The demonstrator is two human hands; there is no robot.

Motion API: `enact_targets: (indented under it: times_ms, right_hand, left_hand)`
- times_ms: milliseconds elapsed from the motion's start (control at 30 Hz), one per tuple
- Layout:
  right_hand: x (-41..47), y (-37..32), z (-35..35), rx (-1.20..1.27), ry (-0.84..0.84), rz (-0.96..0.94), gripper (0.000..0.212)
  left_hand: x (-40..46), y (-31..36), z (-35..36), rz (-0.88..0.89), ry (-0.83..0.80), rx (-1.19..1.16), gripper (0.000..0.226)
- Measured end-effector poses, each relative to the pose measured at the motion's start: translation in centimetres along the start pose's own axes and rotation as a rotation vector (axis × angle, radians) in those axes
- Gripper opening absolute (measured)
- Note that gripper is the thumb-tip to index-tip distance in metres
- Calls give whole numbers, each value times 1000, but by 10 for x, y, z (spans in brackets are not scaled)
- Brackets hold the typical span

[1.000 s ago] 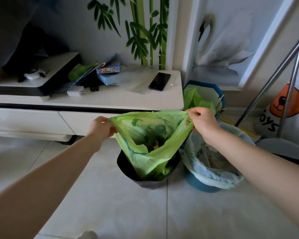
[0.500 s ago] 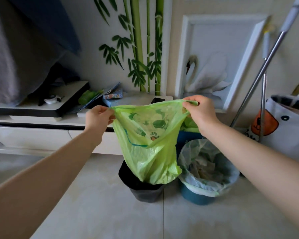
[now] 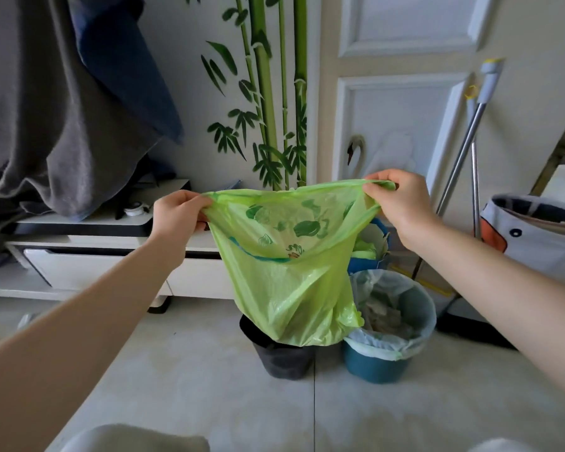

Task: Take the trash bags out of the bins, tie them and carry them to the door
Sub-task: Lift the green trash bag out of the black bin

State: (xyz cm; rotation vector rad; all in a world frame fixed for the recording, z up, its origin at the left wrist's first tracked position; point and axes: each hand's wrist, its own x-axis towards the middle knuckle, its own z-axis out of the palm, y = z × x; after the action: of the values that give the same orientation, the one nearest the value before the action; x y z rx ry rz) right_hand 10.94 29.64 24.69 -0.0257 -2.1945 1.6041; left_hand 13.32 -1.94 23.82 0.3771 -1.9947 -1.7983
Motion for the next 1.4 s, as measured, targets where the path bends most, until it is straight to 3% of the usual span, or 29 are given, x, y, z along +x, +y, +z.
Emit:
enact_targets:
  times_ms: [333, 533, 733, 900, 1033, 1200, 1400]
  right_hand:
    - [-47, 5, -24, -22, -49, 37, 8]
    - [-72, 64, -9, -86, -201, 269, 7]
    - [-86, 139, 25, -190, -311, 456, 11]
    - [-76, 192, 53, -142, -299, 611, 21]
    - [-56, 215, 69, -144, -234, 671, 13]
    - [-38, 236, 82, -238, -232, 653, 14]
    - [-30, 241, 82, -182, -201, 658, 21]
  left_hand:
    - [-54, -5, -38, -72, -16, 18, 13]
    - [-62, -73, -53, -274, -35, 139, 13]
    - [-52, -153, -50, -336, -118, 330, 10]
    - [-28, -200, -44, -387, -138, 401, 14]
    - [-4, -220, -35, -438, -117, 388, 15]
    - [23, -237, -26, -448, -86, 385, 13]
    - [33, -241, -34, -430, -40, 389, 10]
